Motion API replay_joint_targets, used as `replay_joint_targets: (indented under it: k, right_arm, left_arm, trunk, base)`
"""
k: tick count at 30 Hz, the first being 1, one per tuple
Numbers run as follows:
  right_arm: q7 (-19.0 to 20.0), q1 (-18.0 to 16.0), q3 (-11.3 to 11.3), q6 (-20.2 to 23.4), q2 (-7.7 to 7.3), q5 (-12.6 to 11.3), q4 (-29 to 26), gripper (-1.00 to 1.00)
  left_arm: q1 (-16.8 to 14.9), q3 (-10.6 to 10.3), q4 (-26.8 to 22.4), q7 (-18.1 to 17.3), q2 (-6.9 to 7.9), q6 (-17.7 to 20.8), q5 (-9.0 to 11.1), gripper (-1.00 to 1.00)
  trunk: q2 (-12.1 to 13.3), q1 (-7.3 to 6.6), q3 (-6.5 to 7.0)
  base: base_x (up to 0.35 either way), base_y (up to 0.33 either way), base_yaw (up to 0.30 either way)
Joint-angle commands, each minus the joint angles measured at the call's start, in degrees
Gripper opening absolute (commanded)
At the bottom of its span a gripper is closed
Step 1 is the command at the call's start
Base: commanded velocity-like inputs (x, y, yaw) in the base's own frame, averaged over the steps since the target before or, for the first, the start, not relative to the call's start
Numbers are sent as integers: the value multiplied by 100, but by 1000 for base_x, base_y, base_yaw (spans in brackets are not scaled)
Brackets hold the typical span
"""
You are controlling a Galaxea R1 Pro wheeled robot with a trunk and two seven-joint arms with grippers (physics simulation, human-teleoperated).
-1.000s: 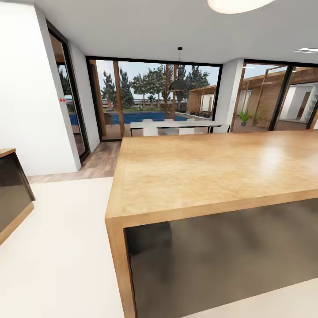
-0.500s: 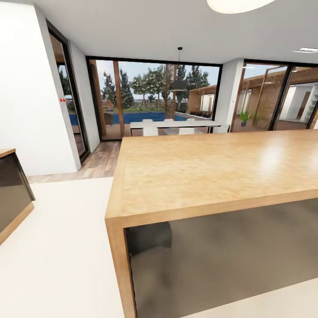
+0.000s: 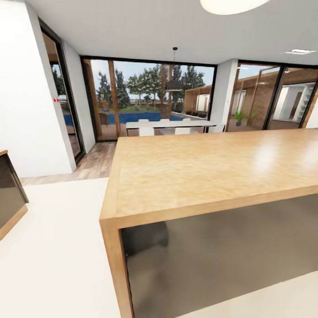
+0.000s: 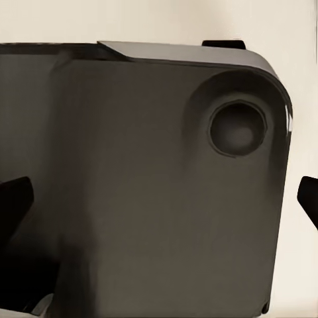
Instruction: Set up a coffee station on the kitchen countertop: keep the coffee maker on the countertop, move the bottle of coffee from the kitchen shelf to the counter next to the coffee maker, place a paper coffee filter on top of the coffee maker, put the saucer next to the coffee maker with the coffee cup on the saucer, and place the electric kettle next to the coffee maker.
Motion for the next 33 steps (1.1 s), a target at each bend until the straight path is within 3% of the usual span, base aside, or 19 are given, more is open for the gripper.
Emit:
replay_joint_targets:
  k: [1, 4, 9, 13, 19, 22, 26, 33]
  right_arm:
    - [-1, -2, -3, -7, -1, 1, -3, 100]
    - [-1, -2, -3, -53, -5, 5, -10, 100]
    - [-1, -2, -4, -124, -44, 8, -23, 100]
    - [-5, -2, -4, -126, -222, 9, -235, 100]
    - [-6, -2, -11, -130, -505, 5, -910, 100]
    - [13, -2, -8, -135, -539, -2, -1293, 100]
    - [23, -6, 2, -322, -517, -7, -1728, 100]
    - [26, -4, -1, -953, -513, -13, -2428, 100]
  left_arm:
    - [0, -7, -2, -2, 17, -6, -11, 100]
    - [0, -2, -1, 4, 95, -27, -6, 100]
    - [2, 38, -6, 10, 103, -37, 41, 100]
    - [-6, 50, -55, 12, 86, -39, 60, 100]
    - [-8, 73, -569, 10, 50, -39, 139, 100]
    - [-7, 121, -1003, 10, 35, -88, 350, 100]
    - [-17, 171, -1512, 21, 24, -537, 700, 100]
    - [-206, 152, -1804, -3, 63, -807, 744, 100]
  trunk:
    - [-2, 0, -5]
    - [-2, 0, -5]
    - [-2, 0, -5]
    - [-2, 0, -5]
    - [-2, 0, -5]
    - [-2, 0, -5]
    - [-2, 0, -5]
    - [-2, 0, -5]
  base:
    - [0, 0, -256]
    - [0, 0, -263]
    - [0, 0, -267]
    - [0, 0, -267]
    - [0, 0, -267]
    - [0, 0, -267]
    - [0, 0, -267]
    - [0, 0, -267]
